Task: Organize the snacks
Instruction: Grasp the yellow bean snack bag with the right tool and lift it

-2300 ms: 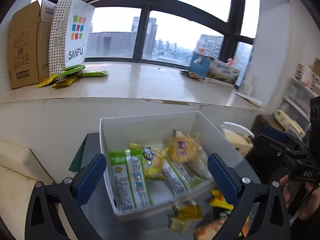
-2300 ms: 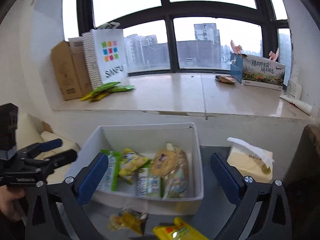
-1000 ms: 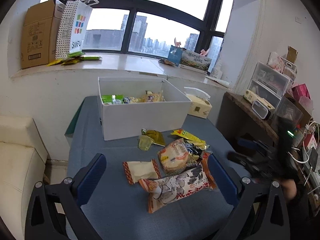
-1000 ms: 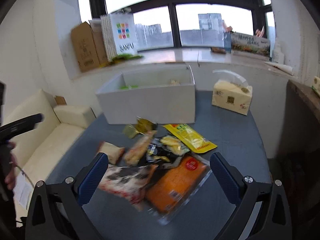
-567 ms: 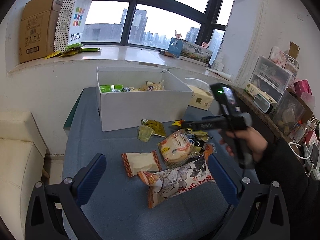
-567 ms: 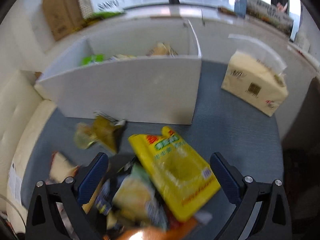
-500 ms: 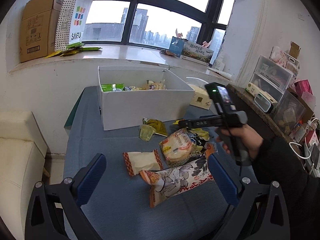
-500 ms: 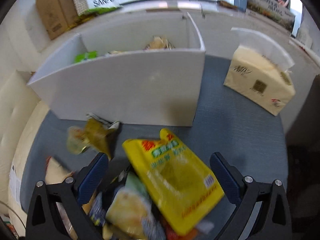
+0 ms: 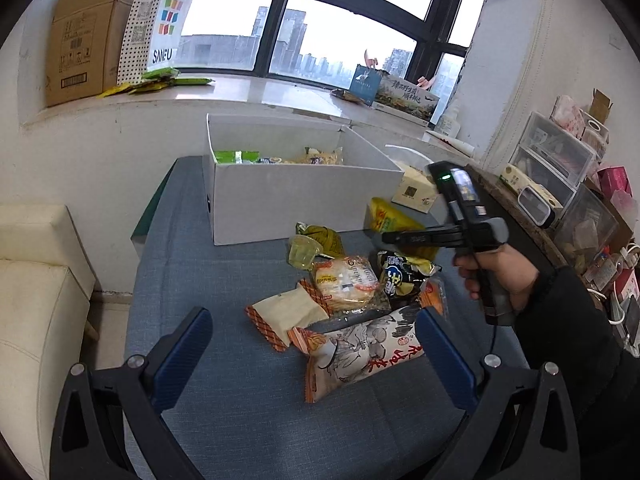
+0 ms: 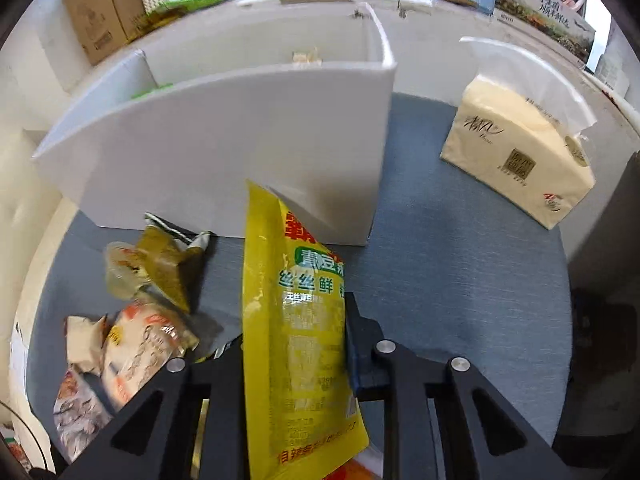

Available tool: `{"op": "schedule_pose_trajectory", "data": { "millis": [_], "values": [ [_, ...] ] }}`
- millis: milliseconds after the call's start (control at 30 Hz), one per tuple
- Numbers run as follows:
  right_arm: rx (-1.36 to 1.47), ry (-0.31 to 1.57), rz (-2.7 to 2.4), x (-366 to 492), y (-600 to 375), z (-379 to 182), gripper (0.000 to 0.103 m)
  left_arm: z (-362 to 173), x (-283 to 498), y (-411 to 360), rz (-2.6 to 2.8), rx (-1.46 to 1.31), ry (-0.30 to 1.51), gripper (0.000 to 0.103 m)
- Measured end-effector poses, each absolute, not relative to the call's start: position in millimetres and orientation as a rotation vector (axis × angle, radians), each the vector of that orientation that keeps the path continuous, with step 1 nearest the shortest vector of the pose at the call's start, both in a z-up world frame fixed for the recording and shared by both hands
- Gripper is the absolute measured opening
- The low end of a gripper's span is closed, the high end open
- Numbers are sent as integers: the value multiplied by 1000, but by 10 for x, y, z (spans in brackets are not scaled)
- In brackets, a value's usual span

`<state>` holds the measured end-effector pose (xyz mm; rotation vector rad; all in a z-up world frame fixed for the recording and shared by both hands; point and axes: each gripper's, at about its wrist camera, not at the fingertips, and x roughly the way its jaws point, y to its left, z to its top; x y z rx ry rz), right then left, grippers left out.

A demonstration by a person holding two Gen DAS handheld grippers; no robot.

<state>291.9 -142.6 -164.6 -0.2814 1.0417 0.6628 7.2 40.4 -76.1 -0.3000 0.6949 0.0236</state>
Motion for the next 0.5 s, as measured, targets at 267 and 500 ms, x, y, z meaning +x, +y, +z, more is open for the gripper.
{"op": "schedule_pose_trajectory", "data": {
  "millis": [267,500],
  "values": [
    [-32,861,788,2363,-2085,-1030,22,-875,515,388,19,-272,720,103],
    [99,740,872,1764,-2433,-653,22,-1245,1346,334,16,-238,840,103]
  ]
}}
